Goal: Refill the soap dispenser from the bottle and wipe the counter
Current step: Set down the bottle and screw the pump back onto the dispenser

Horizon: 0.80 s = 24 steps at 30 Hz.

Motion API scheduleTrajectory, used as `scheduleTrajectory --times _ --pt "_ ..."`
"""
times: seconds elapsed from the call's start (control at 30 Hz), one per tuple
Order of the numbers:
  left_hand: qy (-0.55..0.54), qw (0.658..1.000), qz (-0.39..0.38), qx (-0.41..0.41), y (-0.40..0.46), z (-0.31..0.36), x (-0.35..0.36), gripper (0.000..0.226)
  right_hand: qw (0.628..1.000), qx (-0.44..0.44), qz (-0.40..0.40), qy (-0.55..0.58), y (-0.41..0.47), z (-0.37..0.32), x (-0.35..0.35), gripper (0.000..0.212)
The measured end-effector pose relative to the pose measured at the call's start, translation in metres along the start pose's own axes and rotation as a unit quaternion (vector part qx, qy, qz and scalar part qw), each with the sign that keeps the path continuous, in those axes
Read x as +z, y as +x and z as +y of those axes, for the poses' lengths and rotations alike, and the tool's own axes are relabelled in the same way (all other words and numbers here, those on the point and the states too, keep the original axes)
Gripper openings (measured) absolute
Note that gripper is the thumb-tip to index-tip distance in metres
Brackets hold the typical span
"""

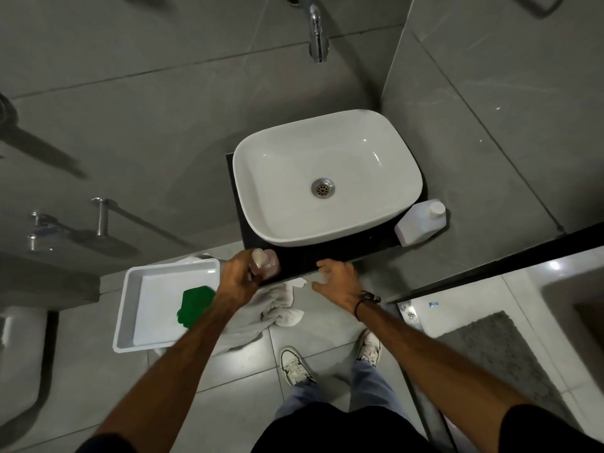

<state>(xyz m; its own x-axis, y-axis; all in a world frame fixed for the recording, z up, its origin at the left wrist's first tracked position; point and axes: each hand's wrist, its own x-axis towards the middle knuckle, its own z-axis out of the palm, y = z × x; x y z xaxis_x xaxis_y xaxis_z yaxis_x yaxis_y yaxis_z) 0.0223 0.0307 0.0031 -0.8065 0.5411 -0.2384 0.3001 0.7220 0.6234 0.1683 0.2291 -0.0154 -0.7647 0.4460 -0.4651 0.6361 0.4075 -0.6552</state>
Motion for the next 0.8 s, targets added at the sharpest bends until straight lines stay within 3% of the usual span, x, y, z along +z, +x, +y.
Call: scheduleTrajectory --times 0.1,0.2,0.33,0.4,0.5,0.7,0.8 --pt "-0.003 1.000 0.012 0.009 0.002 -0.002 0.005 0.047 0.996 0.068 0.047 0.042 -0.006 0.034 -0.026 0.049" --pt "-0.020 1.000 0.022 0.004 0.003 -0.004 0.010 0.049 0.977 0.136 0.156 0.058 -0.013 0.068 -0.059 0.052" --pt "-0.068 0.997 0.048 0.000 0.000 -0.007 0.017 0.048 0.921 0.214 0.301 0.127 -0.015 0.099 -0.109 0.070" --pt "-0.071 0.996 0.057 -0.016 0.001 -0.008 0.022 0.049 0.910 0.192 0.344 0.128 -0.009 0.100 -0.132 0.083" --pt "-0.062 0.993 0.079 -0.057 0.002 -0.010 0.030 0.049 0.925 0.119 0.340 0.122 0.004 0.096 -0.156 0.096" --pt "-0.098 0.976 0.111 -0.162 -0.010 -0.004 0.052 0.088 0.943 0.049 0.312 0.102 0.014 0.107 -0.173 0.076" --pt "-0.122 0.944 0.169 -0.256 -0.035 0.008 0.072 0.074 0.956 -0.021 0.282 0.071 0.006 0.113 -0.165 0.071"
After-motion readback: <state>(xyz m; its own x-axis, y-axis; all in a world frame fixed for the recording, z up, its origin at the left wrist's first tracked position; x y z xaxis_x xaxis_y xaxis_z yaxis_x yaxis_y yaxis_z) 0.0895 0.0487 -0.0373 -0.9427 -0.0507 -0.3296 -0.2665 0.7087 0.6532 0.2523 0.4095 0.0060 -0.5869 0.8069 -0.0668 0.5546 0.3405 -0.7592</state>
